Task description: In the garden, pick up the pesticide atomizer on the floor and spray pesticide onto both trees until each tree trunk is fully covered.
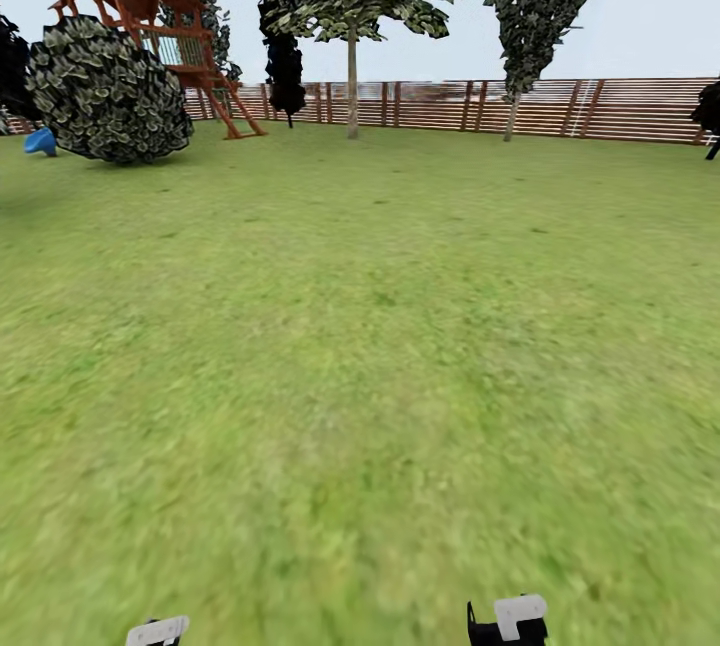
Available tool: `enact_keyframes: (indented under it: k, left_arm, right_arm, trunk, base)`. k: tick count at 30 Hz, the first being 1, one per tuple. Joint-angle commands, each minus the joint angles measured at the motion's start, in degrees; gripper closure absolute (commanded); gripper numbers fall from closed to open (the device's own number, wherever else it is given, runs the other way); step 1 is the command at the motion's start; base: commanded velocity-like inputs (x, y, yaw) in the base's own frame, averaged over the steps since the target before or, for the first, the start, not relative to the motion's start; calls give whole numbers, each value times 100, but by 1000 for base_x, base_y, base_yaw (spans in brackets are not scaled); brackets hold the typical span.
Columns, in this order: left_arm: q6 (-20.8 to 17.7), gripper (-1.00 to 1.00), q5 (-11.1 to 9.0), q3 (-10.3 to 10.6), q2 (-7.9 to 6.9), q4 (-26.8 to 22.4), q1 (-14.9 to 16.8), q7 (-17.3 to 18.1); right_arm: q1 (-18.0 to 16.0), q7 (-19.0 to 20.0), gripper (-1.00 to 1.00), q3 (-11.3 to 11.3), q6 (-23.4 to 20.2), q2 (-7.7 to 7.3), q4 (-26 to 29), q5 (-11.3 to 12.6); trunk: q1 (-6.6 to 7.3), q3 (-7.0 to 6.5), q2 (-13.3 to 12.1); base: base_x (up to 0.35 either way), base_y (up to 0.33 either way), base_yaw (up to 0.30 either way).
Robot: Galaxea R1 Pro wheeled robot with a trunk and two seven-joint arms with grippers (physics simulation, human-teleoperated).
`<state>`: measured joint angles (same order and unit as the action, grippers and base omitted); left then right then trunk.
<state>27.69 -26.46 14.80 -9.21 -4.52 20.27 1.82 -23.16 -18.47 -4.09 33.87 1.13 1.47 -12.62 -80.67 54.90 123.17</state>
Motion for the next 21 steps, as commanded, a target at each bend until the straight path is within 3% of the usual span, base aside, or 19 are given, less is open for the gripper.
enact_keyframes:
  k: [1,21]
  left_arm:
    - [17,100,-61,40,-2,4,3,20]
    - [18,100,-61,40,-2,4,3,20]
  right_arm:
    - [-4,-60,-100,-40,-3,1,-6,-30]
    - [-4,-60,-100,-40,-3,1,-6,-30]
  trunk:
    - [-3,5,2]
    - [-3,5,2]
  base:
    - [337,0,0]
    - [337,0,0]
